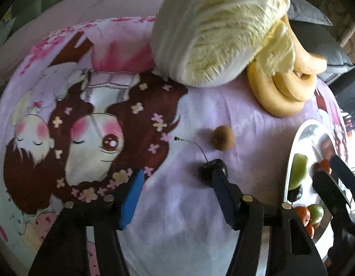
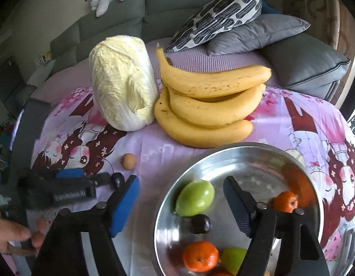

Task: Organize fruits
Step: 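Move the left tool to the dark cherry while the right tool moves to a small brown fruit, then grasp the dark cherry with the left tool while the right tool grasps the small brown fruit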

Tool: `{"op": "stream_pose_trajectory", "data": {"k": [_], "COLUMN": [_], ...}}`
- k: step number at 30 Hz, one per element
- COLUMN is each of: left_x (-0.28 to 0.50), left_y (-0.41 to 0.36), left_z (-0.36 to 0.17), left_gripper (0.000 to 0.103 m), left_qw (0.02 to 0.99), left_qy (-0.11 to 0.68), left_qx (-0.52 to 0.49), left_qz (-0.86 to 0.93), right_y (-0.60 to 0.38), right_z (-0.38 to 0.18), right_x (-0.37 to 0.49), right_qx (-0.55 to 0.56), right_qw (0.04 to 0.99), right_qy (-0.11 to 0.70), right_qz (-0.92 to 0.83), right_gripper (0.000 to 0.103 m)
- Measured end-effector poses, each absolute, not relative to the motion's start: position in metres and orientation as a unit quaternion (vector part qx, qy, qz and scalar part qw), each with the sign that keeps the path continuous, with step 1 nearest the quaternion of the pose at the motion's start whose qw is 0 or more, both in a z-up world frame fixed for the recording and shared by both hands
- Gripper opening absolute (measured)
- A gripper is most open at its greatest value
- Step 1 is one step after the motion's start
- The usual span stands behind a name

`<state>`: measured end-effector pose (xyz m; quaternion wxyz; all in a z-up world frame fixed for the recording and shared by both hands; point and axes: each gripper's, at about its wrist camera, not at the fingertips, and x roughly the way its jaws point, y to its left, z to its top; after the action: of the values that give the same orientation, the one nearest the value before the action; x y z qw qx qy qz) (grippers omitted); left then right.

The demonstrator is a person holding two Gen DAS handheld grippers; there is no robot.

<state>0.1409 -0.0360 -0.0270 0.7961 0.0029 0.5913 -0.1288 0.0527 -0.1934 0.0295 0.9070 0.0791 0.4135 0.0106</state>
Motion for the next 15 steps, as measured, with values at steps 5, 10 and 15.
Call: {"op": "stream_pose_trajectory", "data": {"k": [5,10,15], "left_x": [0.141,0.141,0.142], "left_y": [-0.048,-0.059,-0.066], "left_z": [-0.030,-0.031,-0.035], "left_gripper": [0.057,0.053,0.041], "left_qw": [0.788,0.786,0.781], "left_qy": [0.594,0.593,0.595], "left_qx": [0.004,0.015,0.014], "left_qz": [-0.164,-0.176,-0.187], "right_y": [-0.182,-0.169,-0.168], "right_z": [0.028,0.031,0.028], "right_x": [0.073,0.088,0.094], "right_qx": [0.080,0.063,0.062], "right_qw": [0.903,0.903,0.901], "right_qy": [0.422,0.421,0.424], "right_qz": [0.034,0.059,0.060], "right_gripper": [0.061,0.053,0.052]}}
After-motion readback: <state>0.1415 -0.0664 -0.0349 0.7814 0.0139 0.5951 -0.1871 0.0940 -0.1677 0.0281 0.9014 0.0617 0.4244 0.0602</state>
